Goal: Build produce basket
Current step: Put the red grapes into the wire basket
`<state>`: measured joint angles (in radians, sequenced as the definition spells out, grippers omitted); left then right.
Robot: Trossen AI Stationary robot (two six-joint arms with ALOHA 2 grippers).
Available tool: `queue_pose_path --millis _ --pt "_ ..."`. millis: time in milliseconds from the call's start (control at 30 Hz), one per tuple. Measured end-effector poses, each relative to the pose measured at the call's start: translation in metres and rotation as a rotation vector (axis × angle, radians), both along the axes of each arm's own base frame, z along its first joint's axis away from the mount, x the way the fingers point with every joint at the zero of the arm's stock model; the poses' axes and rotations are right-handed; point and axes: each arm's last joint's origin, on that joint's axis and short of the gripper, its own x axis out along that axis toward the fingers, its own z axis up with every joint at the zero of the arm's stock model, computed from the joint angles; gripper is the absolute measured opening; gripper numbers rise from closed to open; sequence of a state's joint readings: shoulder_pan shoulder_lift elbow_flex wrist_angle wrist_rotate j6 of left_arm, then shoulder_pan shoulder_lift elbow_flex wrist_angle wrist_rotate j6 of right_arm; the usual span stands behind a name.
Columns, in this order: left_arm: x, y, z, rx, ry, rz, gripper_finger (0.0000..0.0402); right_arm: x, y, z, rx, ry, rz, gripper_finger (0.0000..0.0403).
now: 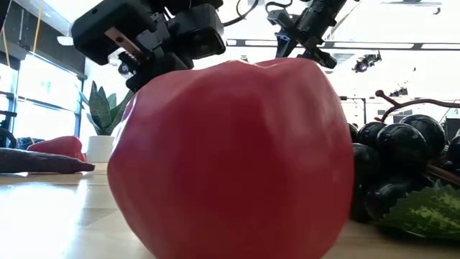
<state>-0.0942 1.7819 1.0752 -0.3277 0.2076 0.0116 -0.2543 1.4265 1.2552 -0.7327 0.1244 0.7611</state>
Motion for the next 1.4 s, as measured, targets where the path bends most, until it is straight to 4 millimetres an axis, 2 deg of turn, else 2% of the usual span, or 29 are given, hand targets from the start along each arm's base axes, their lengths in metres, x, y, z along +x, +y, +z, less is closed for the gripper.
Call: queue_pose_path --millis 333,567,867,1000,1167,1400 --pt "-0.007 0.021 0.028 0.034 -0.083 0.028 0.0015 -0.01 0.001 0.013 -0.023 -0.049 -0.053 0.0188" --pt "-0.014 0.045 0.053 0.058 -0.163 0.107 0.0015 -0.019 0.003 0.023 -0.039 -0.085 -0.081 0.0188" --pt "-0.039 0.081 0.102 0.159 -0.323 0.244 0.0018 -0.021 0.004 0.024 -0.026 -0.09 -0.097 0.0188" --pt "-0.051 0.102 0.116 0.235 -0.361 0.333 0.0018 -0.021 0.004 0.024 -0.019 -0.094 -0.107 0.0188" --pt "-0.059 0.131 0.118 0.289 -0.353 0.476 0.0018 -0.021 0.003 0.024 -0.013 -0.101 -0.138 0.0188" --pt "-0.065 0.163 0.109 0.325 -0.308 0.563 0.0021 -0.022 0.002 0.024 -0.024 -0.104 -0.178 0.0188"
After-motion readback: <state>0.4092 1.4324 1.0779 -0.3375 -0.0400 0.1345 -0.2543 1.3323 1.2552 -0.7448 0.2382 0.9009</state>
